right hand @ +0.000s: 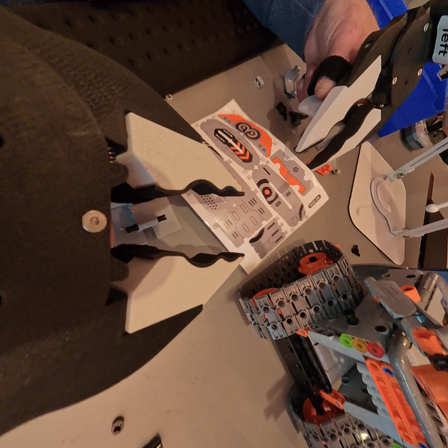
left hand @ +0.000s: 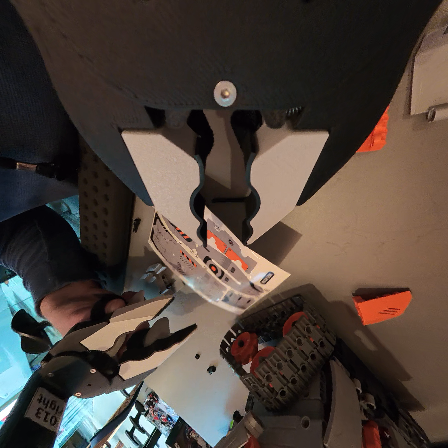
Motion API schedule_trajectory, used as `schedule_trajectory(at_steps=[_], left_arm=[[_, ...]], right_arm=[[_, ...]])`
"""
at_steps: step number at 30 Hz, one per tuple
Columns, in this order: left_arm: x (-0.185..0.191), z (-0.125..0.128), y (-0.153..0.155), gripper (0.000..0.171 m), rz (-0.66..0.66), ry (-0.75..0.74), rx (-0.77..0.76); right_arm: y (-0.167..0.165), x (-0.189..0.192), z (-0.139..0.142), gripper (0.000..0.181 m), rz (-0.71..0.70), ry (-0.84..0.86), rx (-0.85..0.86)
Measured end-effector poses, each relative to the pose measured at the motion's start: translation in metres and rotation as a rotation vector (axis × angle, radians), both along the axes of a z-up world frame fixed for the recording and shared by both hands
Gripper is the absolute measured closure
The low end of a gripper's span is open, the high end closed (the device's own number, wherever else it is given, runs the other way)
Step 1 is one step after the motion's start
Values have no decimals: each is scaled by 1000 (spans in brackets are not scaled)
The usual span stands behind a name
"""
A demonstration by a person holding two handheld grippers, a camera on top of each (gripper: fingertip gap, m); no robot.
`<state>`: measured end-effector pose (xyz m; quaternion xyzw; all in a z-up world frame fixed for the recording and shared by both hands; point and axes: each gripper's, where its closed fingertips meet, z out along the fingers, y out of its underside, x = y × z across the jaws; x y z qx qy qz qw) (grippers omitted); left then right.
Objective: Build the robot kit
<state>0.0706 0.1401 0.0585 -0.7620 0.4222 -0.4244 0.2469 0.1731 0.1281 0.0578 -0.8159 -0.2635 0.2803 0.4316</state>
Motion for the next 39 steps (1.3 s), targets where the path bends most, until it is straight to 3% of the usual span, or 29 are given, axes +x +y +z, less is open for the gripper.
schedule_trajectory(at_steps=[14, 21, 28, 34, 39], left_arm=[[-2, 15, 9, 138, 19, -54, 90], [7, 3, -6, 137, -66, -1, 108], [11, -4, -6, 136, -66, 32, 131], [13, 4, 4, 136, -20, -8, 164], [15, 13, 11, 136, 18, -47, 187]], right_arm=[[12, 29, 35, 128, -33, -20, 143], [14, 25, 16, 128, -15, -42, 126], [19, 31, 4, 127, -21, -69, 109], [31, 48, 27, 127, -98, -79, 183], [44, 74, 65, 124, -155, -147, 387]])
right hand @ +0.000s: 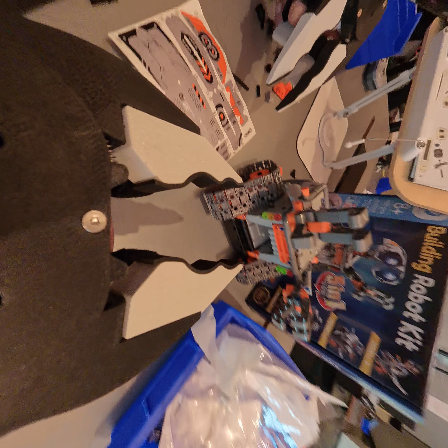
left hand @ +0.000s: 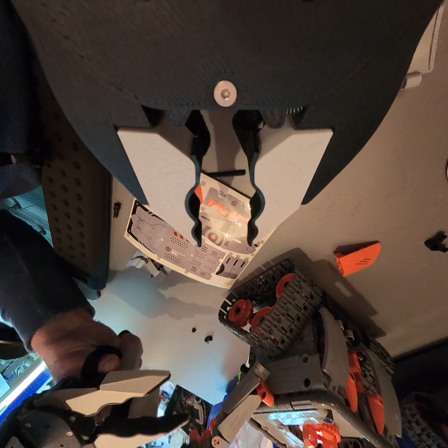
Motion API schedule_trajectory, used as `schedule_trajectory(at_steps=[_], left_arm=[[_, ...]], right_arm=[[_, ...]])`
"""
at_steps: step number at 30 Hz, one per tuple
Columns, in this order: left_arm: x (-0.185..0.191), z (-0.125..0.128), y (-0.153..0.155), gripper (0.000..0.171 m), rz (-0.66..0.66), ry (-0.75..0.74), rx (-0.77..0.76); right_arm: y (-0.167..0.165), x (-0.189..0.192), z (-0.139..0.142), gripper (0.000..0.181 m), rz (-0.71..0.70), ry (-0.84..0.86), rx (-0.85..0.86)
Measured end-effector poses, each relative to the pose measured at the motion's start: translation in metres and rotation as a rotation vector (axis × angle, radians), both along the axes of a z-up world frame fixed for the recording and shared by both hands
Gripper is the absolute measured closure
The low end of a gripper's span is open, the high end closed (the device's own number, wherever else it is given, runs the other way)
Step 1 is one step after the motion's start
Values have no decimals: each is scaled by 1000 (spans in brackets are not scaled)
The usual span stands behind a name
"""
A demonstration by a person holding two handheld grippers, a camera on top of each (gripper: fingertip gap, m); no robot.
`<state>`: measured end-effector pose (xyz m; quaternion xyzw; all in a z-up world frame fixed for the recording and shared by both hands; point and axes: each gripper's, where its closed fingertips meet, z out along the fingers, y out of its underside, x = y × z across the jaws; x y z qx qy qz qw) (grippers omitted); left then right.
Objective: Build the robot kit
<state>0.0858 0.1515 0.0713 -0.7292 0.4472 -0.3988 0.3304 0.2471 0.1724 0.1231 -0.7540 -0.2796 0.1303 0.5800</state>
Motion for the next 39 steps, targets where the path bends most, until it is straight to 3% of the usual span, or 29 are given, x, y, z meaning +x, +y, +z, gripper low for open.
schedule_trajectory(at_steps=[3, 7, 13, 16, 18, 20, 30, 32, 34, 39], left_arm=[[3, 9, 6, 136, 26, -29, 14], [9, 32, 20, 136, 68, -71, 85], [32, 48, 46, 133, 76, -15, 263], [43, 33, 63, 127, 71, 101, 314], [51, 24, 68, 128, 62, 116, 306], [56, 15, 72, 128, 66, 127, 281], [66, -2, 68, 129, 40, 128, 241], [66, -1, 68, 129, 41, 119, 236], [66, -2, 67, 128, 38, 118, 236], [66, -1, 67, 127, 39, 109, 232]], right_arm=[[9, 14, 13, 117, -21, -57, 25], [17, 11, 44, 125, 28, -72, 116], [31, -10, 37, 131, 139, -253, 110], [37, -14, 31, 141, 159, -272, 97], [36, -17, 25, 154, 182, -284, 83], [35, -17, 20, 157, 190, -284, 64], [27, -13, -18, 157, 217, -279, -65], [18, -12, -21, 142, 262, -287, -82], [5, -6, -14, 128, 302, -263, -93], [29, 35, 49, 130, 177, -79, 32]])
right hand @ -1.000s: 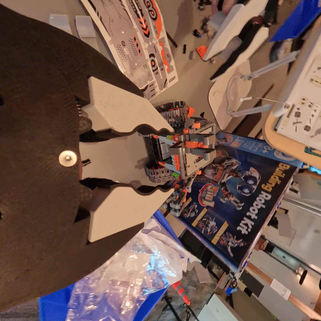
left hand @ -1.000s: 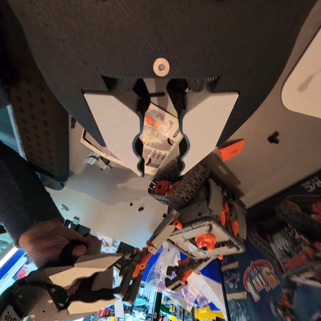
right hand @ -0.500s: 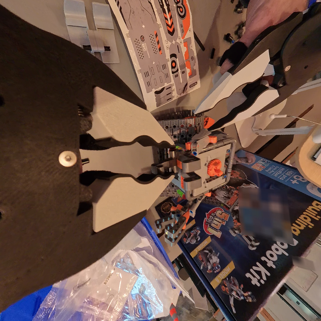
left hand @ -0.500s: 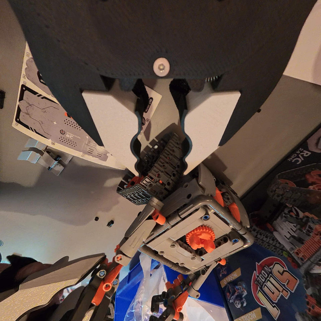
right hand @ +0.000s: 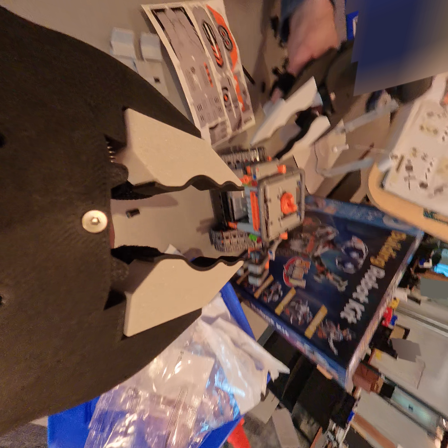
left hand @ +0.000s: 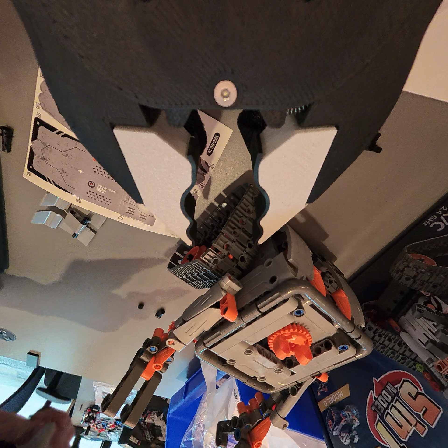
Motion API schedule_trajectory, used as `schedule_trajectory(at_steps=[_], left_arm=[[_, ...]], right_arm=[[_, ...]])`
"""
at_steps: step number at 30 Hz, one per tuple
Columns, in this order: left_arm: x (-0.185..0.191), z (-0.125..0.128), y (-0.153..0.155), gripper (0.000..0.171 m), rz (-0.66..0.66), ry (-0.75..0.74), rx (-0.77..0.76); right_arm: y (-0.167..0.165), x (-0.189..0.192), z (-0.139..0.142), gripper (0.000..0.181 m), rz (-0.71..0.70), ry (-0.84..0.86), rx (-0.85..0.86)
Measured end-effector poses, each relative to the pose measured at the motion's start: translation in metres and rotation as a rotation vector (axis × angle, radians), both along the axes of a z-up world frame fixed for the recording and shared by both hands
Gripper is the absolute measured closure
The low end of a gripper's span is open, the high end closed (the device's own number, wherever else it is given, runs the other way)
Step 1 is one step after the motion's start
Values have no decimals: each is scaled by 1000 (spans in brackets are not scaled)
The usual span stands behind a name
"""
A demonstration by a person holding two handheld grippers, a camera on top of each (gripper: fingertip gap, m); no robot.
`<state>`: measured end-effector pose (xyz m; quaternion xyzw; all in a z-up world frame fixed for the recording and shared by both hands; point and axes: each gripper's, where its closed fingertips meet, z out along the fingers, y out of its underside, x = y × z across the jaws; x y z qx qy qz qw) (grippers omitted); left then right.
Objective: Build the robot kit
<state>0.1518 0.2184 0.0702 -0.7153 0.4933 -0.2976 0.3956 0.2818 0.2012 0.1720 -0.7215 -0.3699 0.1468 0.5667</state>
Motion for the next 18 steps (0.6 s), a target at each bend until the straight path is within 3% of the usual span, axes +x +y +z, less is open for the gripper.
schedule_trajectory(at_steps=[3, 8, 14, 18], left_arm=[[0, 0, 0, 127, 1, -10, -7], [0, -1, 0, 128, 5, -23, -11], [0, -1, 0, 127, 3, -21, -11], [0, -1, 1, 127, 4, -23, -11]], right_arm=[[30, 10, 3, 129, -53, -11, 5], [68, 6, -19, 130, -63, -31, -70], [80, 6, -44, 157, -91, -122, -85], [81, 9, -67, 159, -95, -142, -153]])
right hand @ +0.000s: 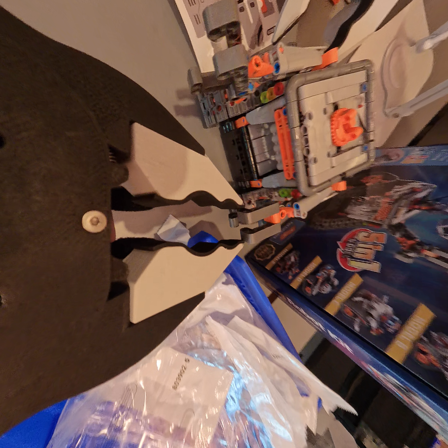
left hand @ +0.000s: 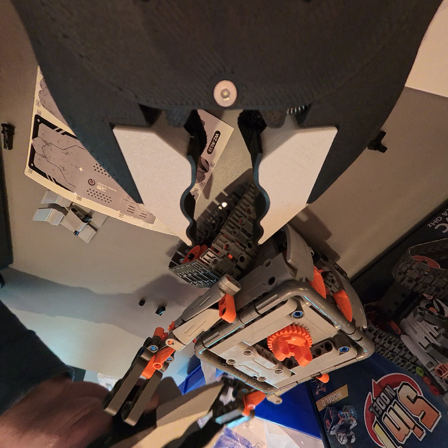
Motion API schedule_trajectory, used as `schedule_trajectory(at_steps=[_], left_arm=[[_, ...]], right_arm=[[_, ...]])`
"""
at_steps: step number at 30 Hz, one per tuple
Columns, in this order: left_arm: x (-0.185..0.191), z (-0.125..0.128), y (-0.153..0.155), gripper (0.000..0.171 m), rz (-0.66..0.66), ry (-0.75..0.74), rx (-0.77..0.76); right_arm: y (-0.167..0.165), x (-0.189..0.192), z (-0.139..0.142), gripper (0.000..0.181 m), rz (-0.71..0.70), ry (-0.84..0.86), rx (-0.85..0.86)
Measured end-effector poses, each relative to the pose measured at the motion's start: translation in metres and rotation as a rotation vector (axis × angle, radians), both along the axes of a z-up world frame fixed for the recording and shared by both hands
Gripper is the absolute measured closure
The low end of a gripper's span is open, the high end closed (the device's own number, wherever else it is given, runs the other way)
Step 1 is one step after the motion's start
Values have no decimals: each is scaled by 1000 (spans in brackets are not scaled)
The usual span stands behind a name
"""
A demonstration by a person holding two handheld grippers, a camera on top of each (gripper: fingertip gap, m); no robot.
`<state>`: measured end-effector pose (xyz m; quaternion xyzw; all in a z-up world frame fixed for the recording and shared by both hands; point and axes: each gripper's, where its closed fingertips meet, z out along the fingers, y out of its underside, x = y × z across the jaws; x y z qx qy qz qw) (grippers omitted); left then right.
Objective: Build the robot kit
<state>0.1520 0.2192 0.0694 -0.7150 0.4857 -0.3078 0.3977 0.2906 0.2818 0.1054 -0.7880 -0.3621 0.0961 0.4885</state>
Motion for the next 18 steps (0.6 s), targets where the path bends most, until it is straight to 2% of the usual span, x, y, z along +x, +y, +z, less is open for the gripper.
schedule_trajectory(at_steps=[4, 7, 8, 11, 14, 16, 18], left_arm=[[-1, 0, 0, 128, -3, 3, 0], [-2, 0, 0, 128, -5, -3, -9], [-3, 0, 0, 128, -5, -4, -10], [-5, 0, 0, 129, -6, 3, -17], [-4, -1, -2, 129, -11, -1, -26], [-3, -1, -3, 128, -11, 4, -22], [-3, -1, -3, 127, -11, 1, -24]], right_arm=[[1, -1, -19, 157, 4, -28, -49], [-4, 8, -9, 134, -22, -17, -45], [-10, 12, -1, 132, -26, -11, -35], [-47, -3, 30, 136, 117, 144, -30], [-87, -25, 52, 121, 293, 323, -92], [-99, -35, 49, 116, 338, 306, -106], [-101, -44, 41, 123, 342, 259, -109]])
